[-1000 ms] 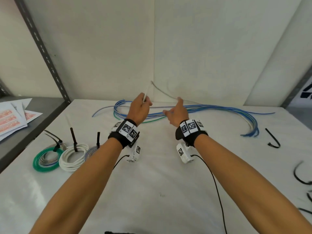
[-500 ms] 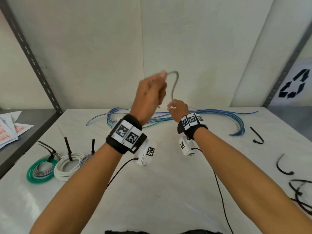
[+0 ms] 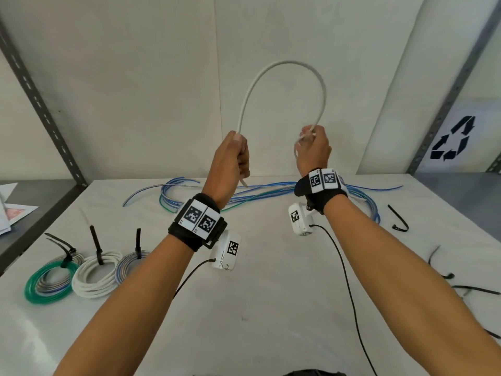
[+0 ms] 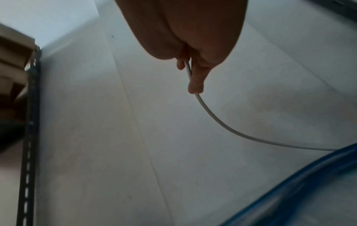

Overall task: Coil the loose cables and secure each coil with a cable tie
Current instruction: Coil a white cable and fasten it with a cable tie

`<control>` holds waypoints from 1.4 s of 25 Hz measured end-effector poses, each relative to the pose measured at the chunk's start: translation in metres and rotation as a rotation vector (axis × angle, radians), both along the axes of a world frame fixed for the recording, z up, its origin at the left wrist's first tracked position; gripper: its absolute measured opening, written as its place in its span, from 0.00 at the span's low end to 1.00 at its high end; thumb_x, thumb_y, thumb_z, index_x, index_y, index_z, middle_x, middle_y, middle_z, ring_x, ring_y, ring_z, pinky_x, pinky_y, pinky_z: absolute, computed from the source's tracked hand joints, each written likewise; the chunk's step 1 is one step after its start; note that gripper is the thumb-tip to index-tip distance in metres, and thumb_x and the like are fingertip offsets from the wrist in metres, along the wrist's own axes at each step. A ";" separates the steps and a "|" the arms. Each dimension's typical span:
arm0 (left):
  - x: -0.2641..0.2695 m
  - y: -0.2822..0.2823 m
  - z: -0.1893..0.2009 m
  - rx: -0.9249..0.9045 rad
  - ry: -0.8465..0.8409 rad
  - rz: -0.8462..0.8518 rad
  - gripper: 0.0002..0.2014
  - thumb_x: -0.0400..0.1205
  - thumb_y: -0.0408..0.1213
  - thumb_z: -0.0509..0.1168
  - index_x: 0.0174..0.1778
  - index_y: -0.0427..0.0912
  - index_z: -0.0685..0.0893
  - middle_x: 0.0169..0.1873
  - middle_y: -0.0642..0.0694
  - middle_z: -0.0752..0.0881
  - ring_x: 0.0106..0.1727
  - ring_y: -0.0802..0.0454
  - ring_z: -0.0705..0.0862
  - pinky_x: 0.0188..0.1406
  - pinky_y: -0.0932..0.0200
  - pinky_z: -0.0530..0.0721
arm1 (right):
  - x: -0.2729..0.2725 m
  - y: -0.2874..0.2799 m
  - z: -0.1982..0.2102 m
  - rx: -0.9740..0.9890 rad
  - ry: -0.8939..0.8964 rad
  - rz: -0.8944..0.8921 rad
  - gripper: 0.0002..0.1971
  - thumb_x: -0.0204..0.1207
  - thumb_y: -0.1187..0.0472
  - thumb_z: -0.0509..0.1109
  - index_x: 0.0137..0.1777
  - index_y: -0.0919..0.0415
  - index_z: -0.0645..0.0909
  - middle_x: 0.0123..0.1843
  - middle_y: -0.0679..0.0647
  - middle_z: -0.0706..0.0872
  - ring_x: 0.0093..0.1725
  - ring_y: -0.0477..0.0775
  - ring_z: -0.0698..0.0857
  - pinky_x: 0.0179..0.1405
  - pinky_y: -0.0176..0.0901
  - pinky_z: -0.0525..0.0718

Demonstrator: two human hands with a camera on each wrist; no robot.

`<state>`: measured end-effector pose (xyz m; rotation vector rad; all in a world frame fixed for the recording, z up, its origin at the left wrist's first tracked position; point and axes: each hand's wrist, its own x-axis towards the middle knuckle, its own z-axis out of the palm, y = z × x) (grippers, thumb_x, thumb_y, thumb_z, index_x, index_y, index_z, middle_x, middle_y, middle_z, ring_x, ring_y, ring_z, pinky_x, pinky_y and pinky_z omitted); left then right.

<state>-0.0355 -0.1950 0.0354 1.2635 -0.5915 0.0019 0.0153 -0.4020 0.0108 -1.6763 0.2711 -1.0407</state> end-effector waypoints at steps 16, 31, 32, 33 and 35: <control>0.016 -0.001 -0.029 0.012 0.130 0.148 0.19 0.94 0.42 0.48 0.37 0.45 0.71 0.22 0.57 0.63 0.22 0.58 0.58 0.20 0.65 0.62 | 0.005 0.008 0.032 -0.140 0.170 0.046 0.12 0.86 0.65 0.57 0.59 0.65 0.82 0.50 0.63 0.90 0.50 0.66 0.88 0.55 0.56 0.85; 0.036 0.020 -0.012 -0.781 0.591 0.190 0.21 0.93 0.42 0.50 0.31 0.46 0.64 0.20 0.52 0.62 0.19 0.55 0.59 0.19 0.62 0.64 | -0.038 0.059 0.001 0.137 0.229 0.513 0.12 0.87 0.69 0.58 0.46 0.63 0.81 0.28 0.52 0.77 0.18 0.41 0.69 0.17 0.32 0.65; 0.038 0.019 -0.014 -0.828 0.614 0.189 0.21 0.92 0.41 0.49 0.30 0.46 0.64 0.19 0.51 0.62 0.19 0.54 0.60 0.20 0.62 0.65 | -0.047 0.069 -0.003 0.191 0.249 0.586 0.12 0.87 0.68 0.58 0.47 0.64 0.82 0.27 0.53 0.77 0.17 0.42 0.68 0.17 0.32 0.64; 0.038 0.017 -0.014 -0.852 0.625 0.187 0.21 0.92 0.40 0.48 0.30 0.46 0.64 0.19 0.51 0.62 0.19 0.54 0.60 0.22 0.61 0.67 | -0.052 0.078 -0.005 0.214 0.261 0.640 0.12 0.88 0.65 0.59 0.50 0.65 0.84 0.28 0.53 0.77 0.18 0.43 0.67 0.17 0.33 0.63; 0.036 0.012 -0.017 -0.874 0.648 0.183 0.21 0.92 0.39 0.48 0.30 0.45 0.64 0.21 0.50 0.65 0.22 0.52 0.64 0.29 0.58 0.72 | -0.059 0.094 -0.010 0.157 0.234 0.660 0.10 0.87 0.61 0.64 0.52 0.65 0.86 0.30 0.54 0.81 0.20 0.45 0.69 0.19 0.35 0.66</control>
